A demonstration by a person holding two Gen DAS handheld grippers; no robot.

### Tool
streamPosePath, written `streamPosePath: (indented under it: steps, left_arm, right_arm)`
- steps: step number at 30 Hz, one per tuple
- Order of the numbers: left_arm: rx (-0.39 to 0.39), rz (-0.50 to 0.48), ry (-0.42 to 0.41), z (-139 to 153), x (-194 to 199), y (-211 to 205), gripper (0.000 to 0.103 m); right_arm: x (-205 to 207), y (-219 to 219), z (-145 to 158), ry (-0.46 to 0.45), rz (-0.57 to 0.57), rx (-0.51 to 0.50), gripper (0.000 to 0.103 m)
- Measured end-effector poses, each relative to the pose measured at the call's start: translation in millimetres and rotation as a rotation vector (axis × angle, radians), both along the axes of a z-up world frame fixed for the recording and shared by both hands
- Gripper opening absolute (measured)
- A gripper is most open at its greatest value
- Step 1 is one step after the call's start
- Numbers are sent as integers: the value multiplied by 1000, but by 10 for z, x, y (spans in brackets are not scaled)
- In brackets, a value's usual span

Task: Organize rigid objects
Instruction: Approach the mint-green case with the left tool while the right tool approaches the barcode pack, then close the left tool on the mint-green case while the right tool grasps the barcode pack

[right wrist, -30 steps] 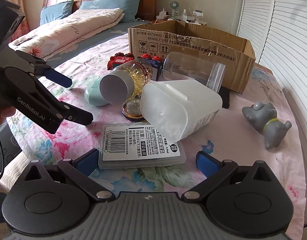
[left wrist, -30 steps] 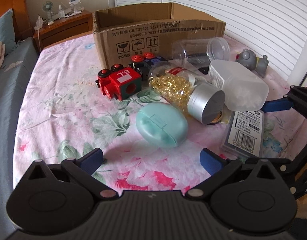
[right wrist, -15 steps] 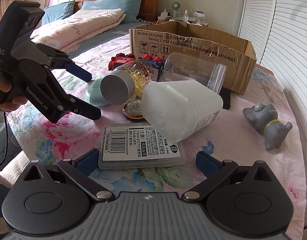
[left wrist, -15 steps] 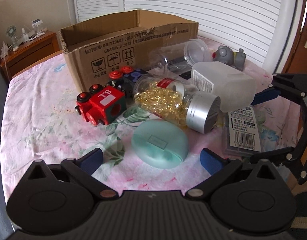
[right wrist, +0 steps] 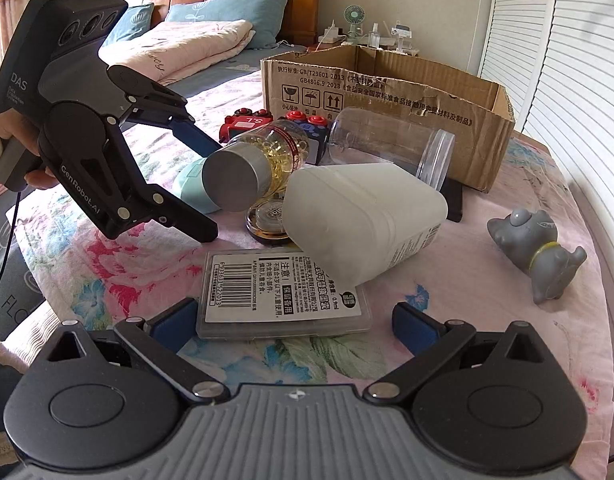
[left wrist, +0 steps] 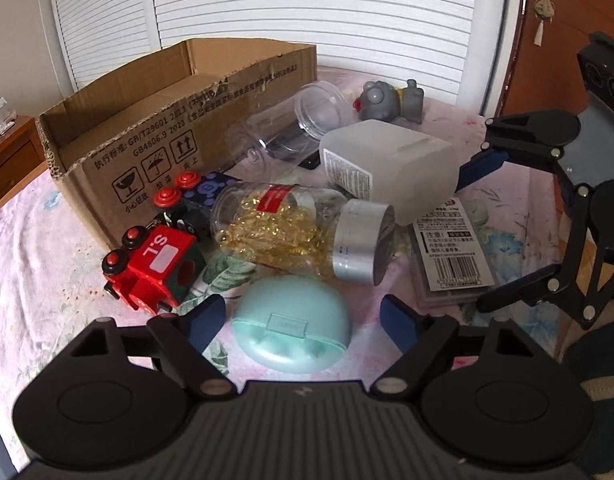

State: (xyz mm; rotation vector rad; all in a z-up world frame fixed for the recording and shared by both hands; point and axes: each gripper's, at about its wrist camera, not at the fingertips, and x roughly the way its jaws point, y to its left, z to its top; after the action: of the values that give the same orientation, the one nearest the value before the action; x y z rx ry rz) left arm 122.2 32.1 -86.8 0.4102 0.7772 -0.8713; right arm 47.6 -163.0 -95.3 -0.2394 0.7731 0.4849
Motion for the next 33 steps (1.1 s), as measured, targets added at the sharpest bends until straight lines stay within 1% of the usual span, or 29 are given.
streamPosePath:
  steps: [2, 3, 5, 14, 20, 21, 22, 24, 33]
  left_arm:
    - [-1, -6, 4, 11, -19, -1, 72]
    - [-1, -5, 3, 16, -33, 2, 70]
    - [-2, 6, 8, 32, -72, 23, 61]
    - [-4, 86, 27, 58, -339, 163, 61]
    - [-18, 113, 37, 49, -378, 196, 61]
    - [-18, 115, 35, 48, -383, 194, 61]
    - [-19, 117, 34, 46, -385, 193, 61]
    - [-21, 121, 34, 44, -397, 198, 61]
    - [-23, 128, 33, 38, -479, 222, 61]
  right_arm:
    - [0, -1, 3, 0, -2, 0, 103]
    - [-2, 2, 4, 1, -5, -1, 103]
    - [-6, 9, 7, 2, -8, -3, 103]
    - [1, 84, 14, 12, -13, -9, 103]
    - [37, 167, 10, 16, -8, -11, 103]
    - [28, 164, 13, 14, -13, -9, 101]
    - [20, 154, 22, 11, -19, -8, 97]
    - [13, 121, 45, 14, -29, -5, 93]
    - [-179, -147, 94, 54, -39, -15, 93]
